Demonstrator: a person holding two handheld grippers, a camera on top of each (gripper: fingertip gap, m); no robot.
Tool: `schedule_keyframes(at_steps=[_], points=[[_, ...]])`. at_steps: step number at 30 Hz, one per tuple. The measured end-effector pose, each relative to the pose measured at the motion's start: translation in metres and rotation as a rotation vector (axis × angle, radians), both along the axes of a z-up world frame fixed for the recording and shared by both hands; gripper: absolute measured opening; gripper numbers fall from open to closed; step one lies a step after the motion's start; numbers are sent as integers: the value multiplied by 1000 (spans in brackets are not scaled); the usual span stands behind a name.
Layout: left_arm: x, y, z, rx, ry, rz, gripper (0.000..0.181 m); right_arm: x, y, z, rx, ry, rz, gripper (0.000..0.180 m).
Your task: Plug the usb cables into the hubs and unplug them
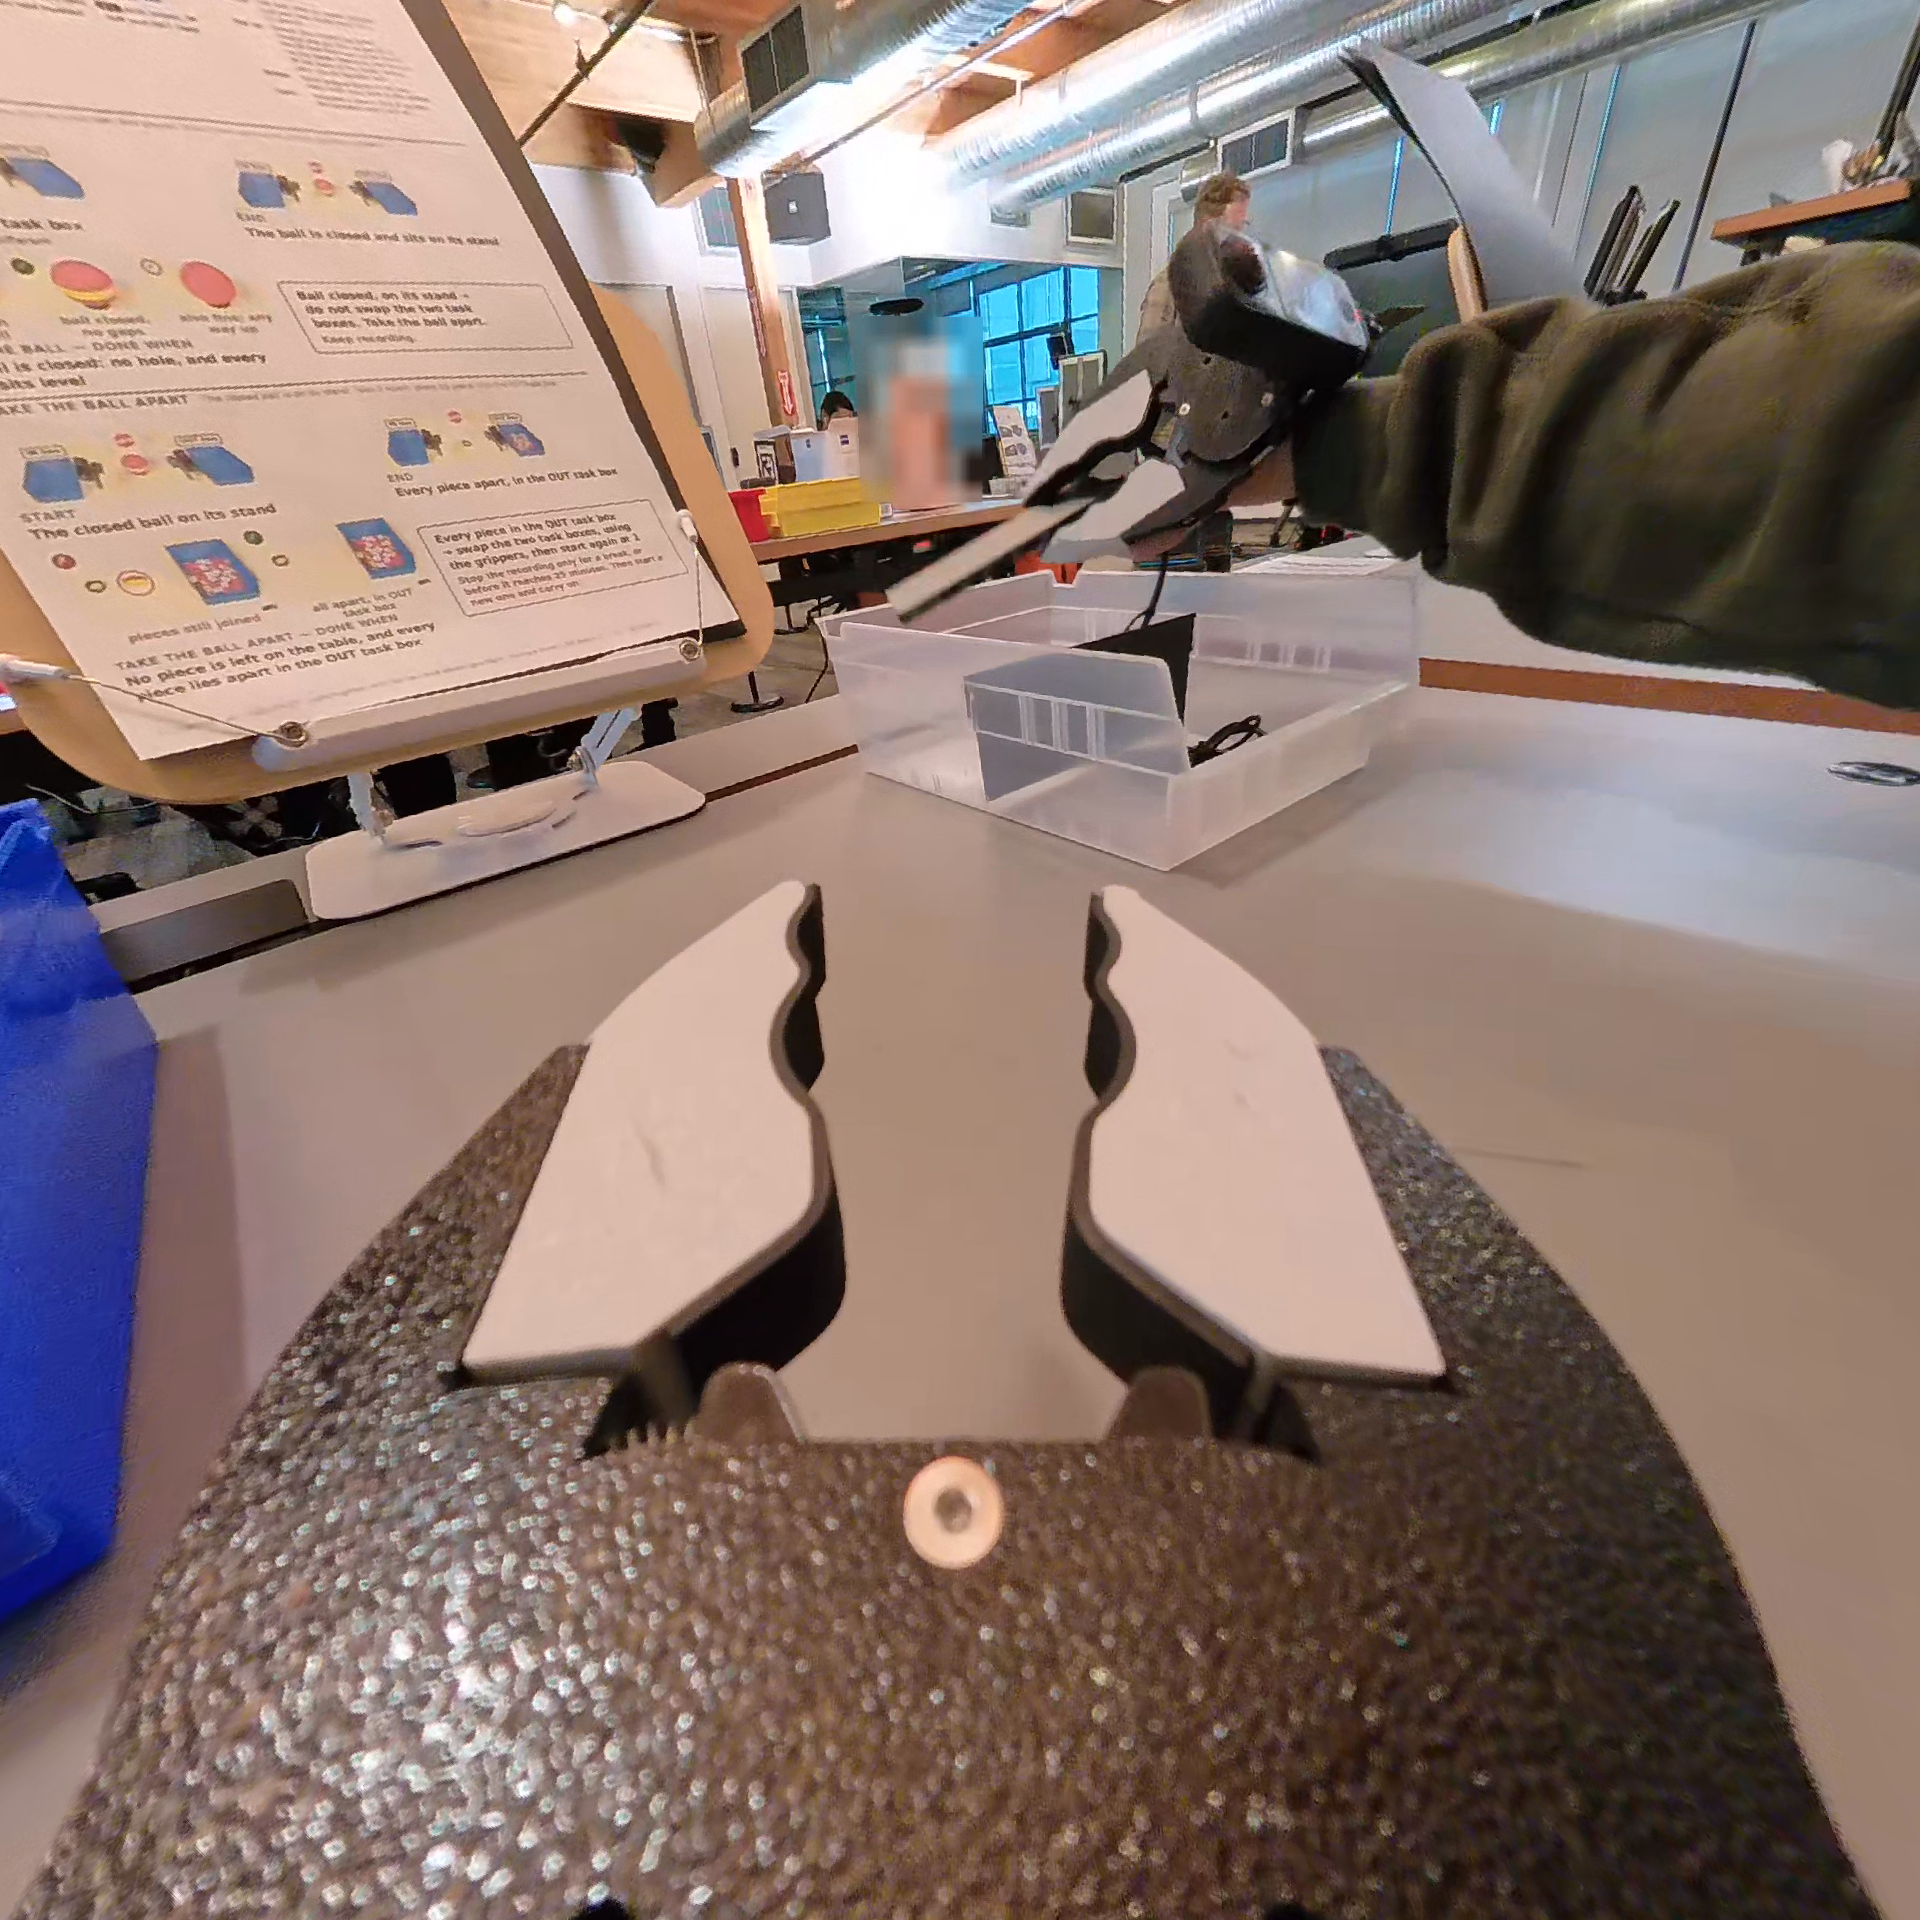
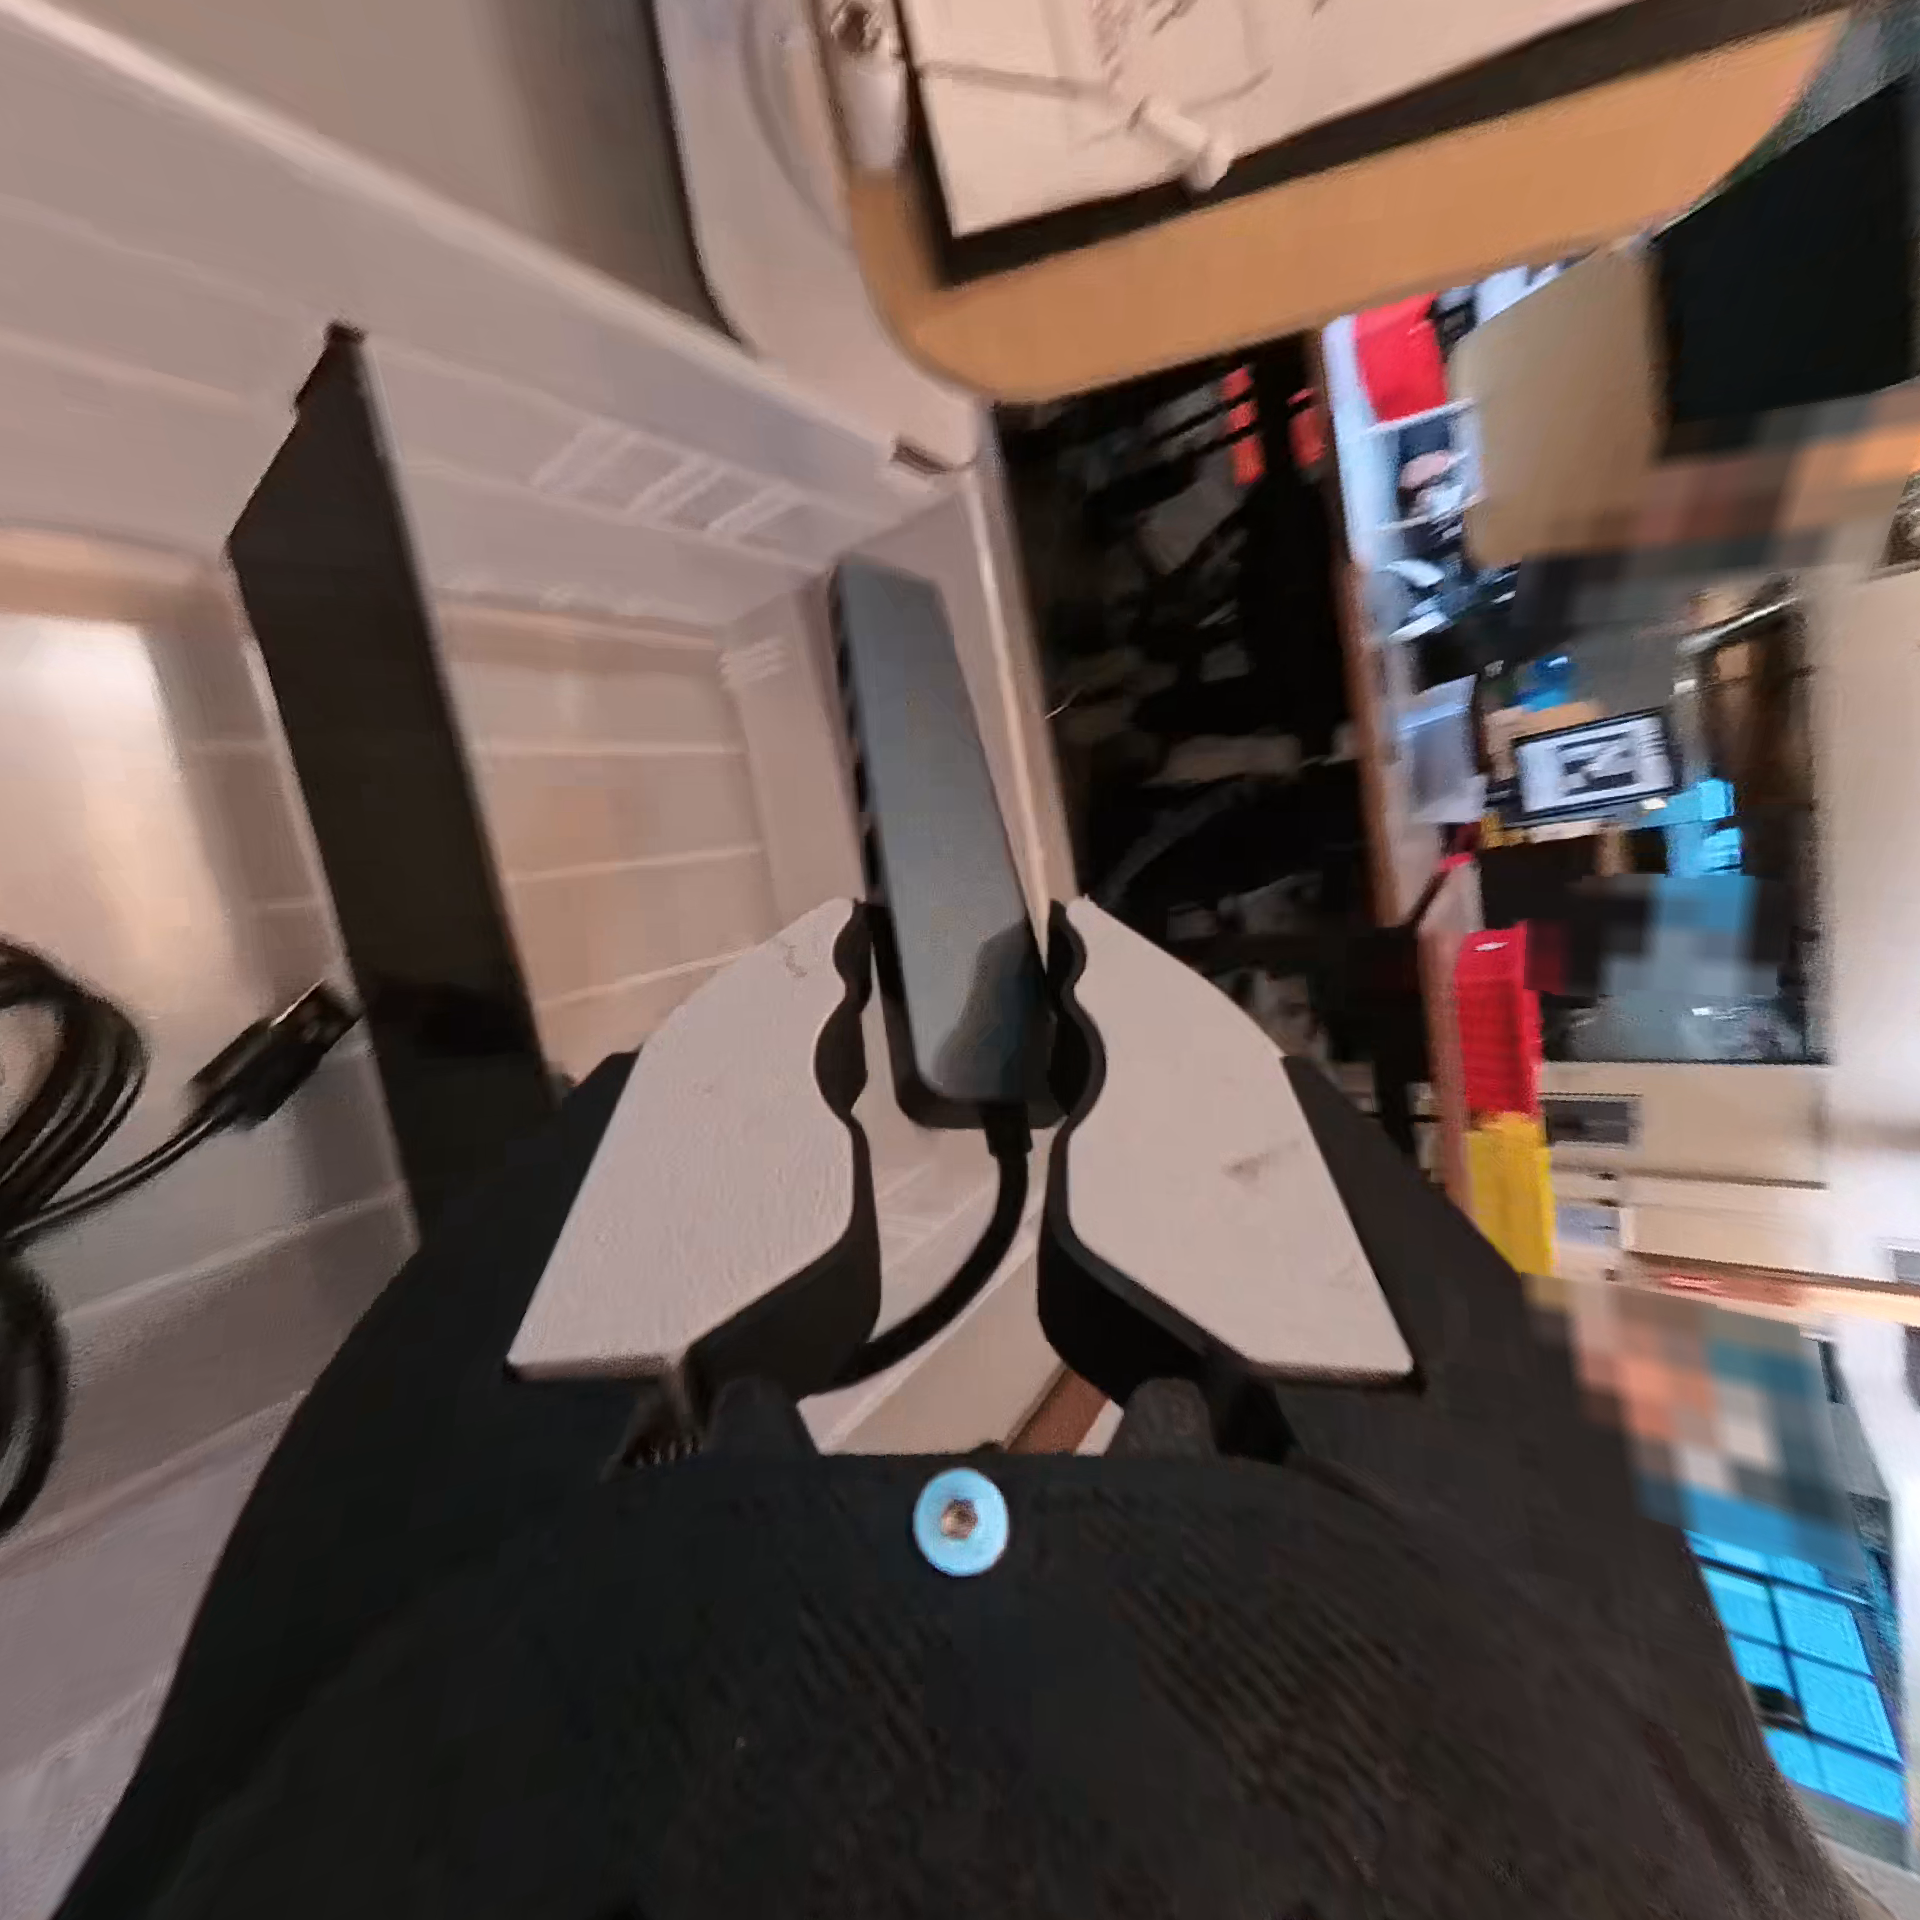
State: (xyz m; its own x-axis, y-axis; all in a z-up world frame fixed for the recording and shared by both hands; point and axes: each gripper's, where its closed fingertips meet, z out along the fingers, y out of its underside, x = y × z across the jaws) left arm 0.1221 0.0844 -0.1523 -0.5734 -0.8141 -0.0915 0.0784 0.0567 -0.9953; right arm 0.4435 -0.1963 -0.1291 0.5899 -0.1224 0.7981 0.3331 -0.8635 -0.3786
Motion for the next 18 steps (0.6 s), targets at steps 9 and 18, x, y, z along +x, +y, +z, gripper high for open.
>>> schedule_keyframes(at_steps=[9, 18], points=[[0, 0, 2, -5, -7, 0, 46, -6, -5, 44, 183, 57, -75, 47], [5, 15, 7, 5, 14, 44, 46, -94, 59, 86, 591, 137, -77, 47]])
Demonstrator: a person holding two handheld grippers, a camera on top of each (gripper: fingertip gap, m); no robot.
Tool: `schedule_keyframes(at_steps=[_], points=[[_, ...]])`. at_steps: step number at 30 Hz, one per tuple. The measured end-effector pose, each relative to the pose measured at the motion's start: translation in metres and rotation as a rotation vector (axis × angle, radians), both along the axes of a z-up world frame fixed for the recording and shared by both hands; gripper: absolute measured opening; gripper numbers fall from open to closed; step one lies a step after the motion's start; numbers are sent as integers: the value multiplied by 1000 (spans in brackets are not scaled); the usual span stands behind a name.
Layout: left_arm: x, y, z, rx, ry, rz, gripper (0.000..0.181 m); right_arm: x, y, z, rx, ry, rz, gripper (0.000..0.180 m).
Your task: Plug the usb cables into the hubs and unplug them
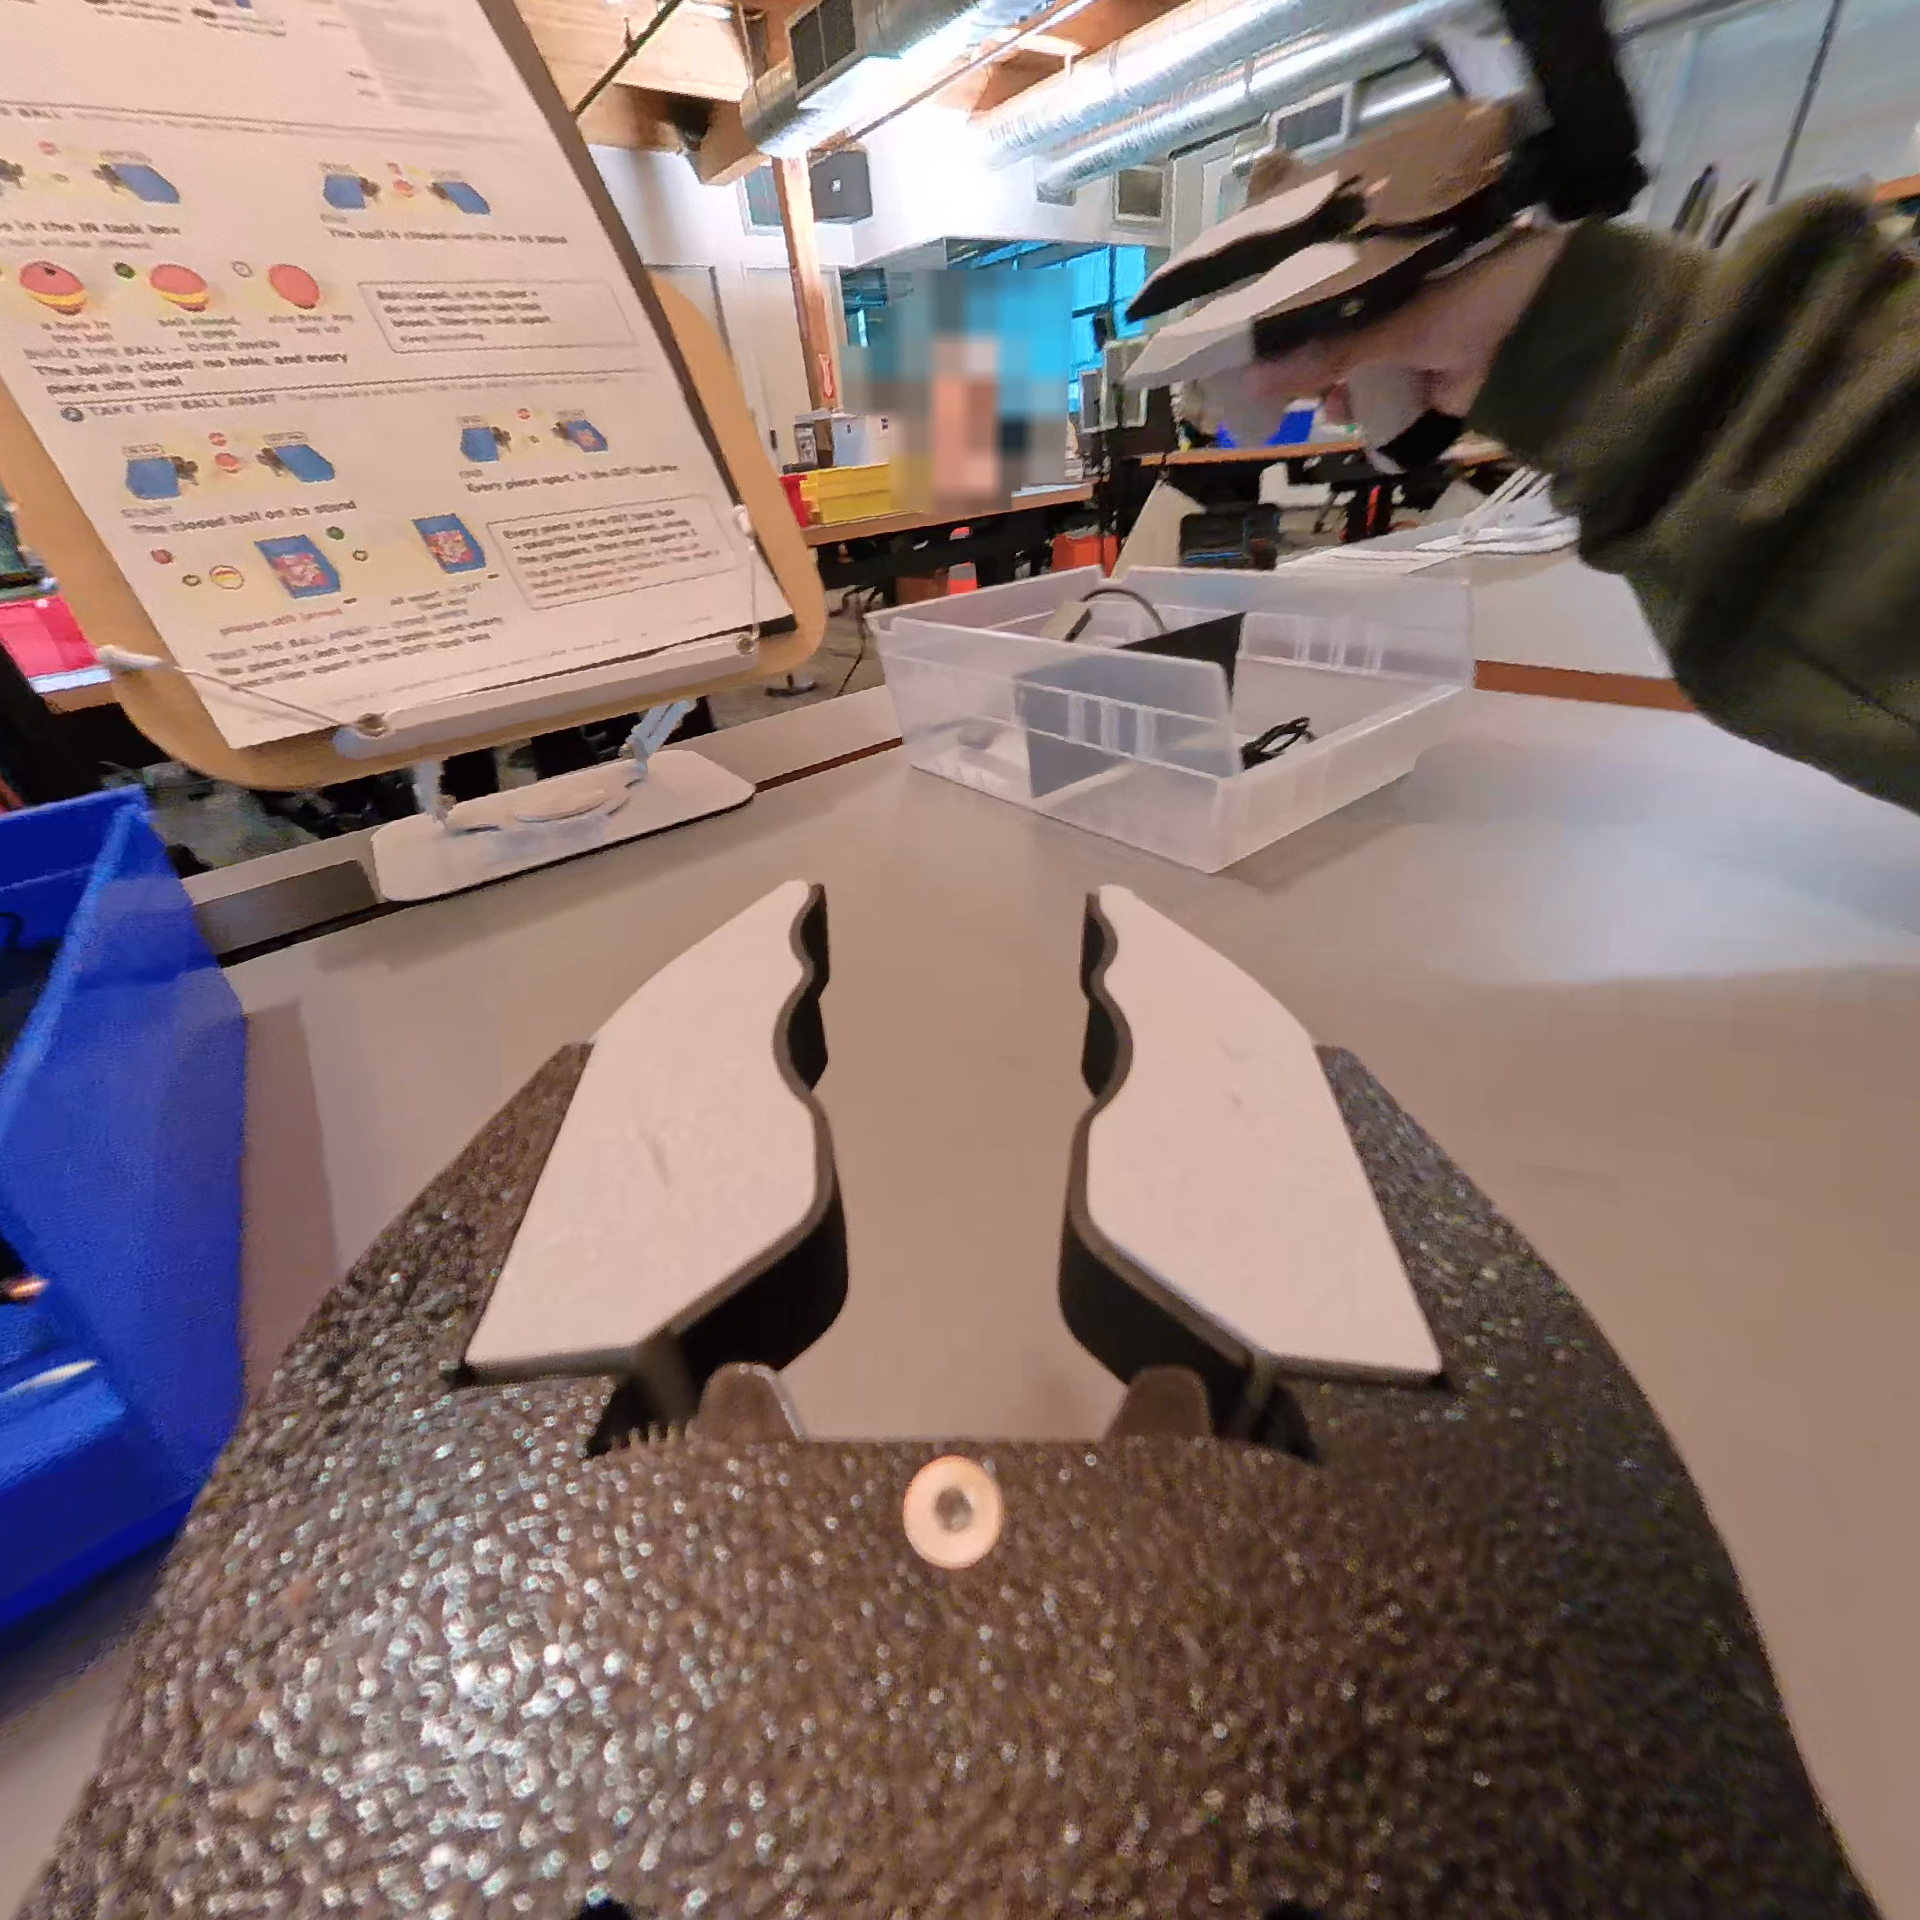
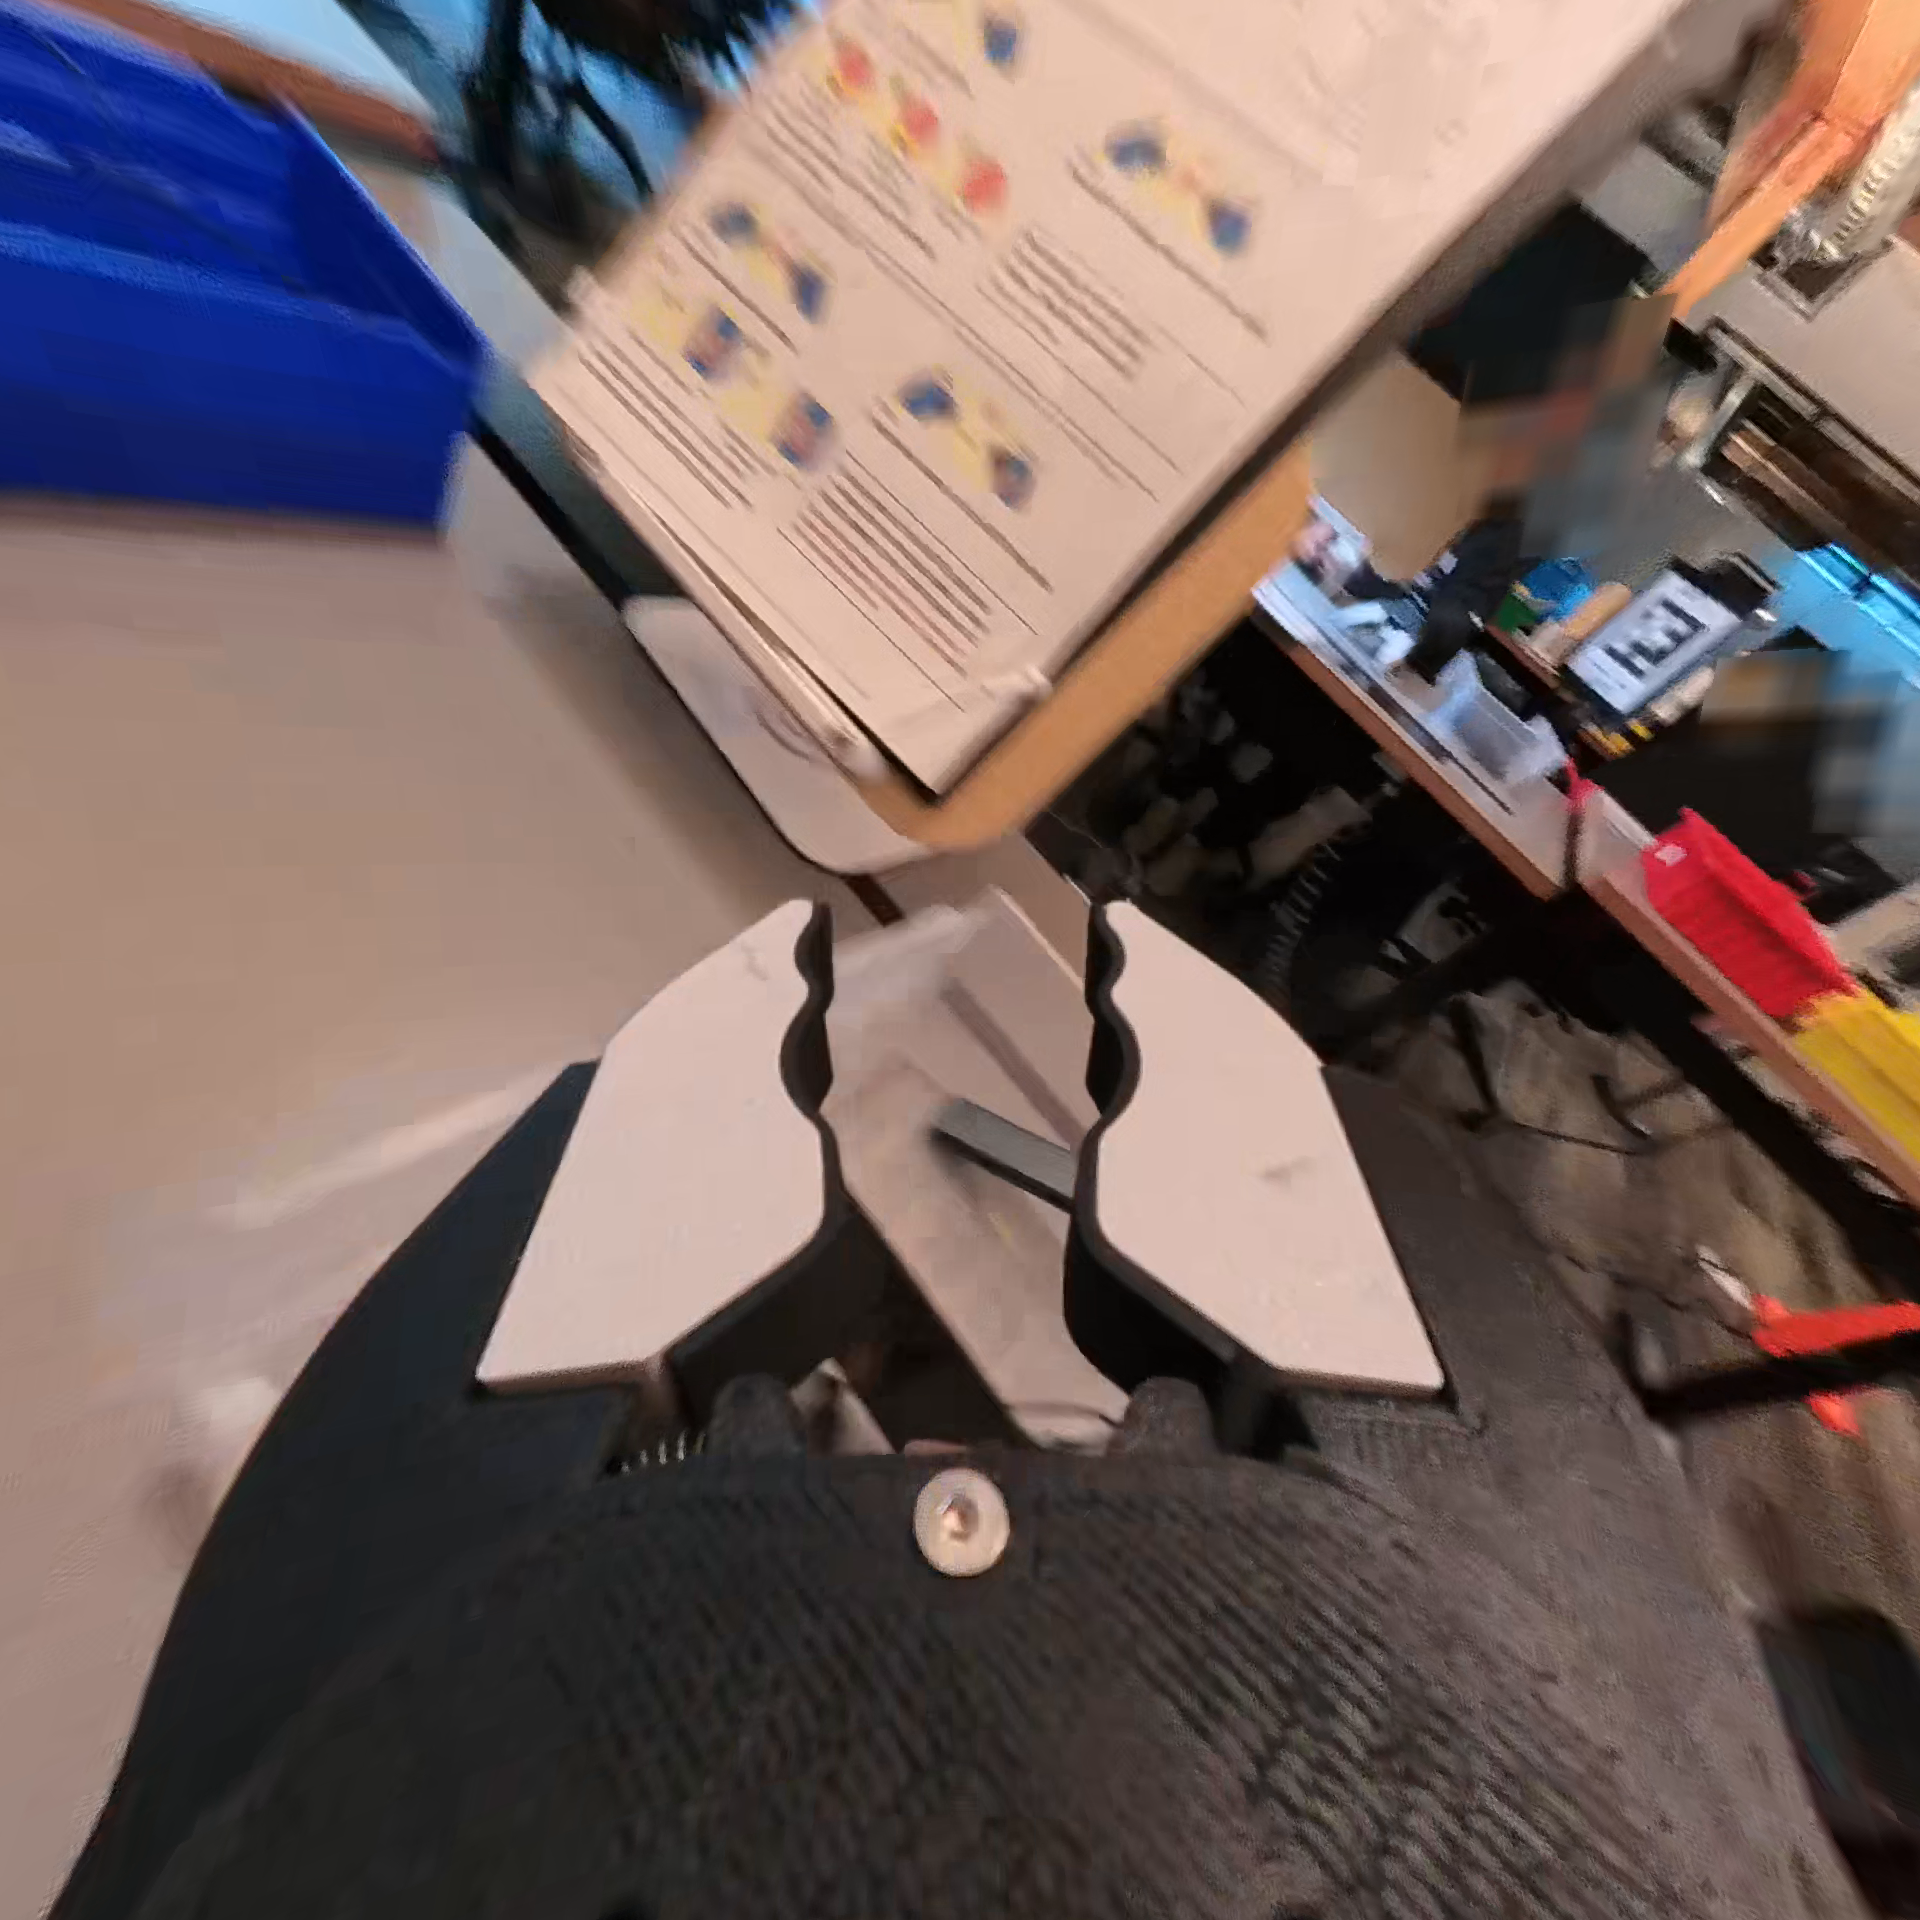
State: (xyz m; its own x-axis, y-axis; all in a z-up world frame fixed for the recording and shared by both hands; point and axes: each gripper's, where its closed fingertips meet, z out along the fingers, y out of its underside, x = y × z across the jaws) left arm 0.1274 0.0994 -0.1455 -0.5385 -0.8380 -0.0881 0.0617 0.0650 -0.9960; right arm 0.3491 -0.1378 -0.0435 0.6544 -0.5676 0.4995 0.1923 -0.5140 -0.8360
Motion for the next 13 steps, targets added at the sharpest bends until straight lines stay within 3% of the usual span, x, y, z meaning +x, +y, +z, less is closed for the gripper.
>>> schedule_keyframes(at_steps=[5, 8, 13], points=[[17, 46, 17, 119, 58, 145, 46, -69, 86, -6, 228, 7, 211, 46], [28, 85, 35, 210, 102, 198, 46, -85, 125, -25, 268, 18, 314, 47], [64, 174, 30, 400, 400, 355, 45, -100, 157, -44, 295, -85, 356, 44]])
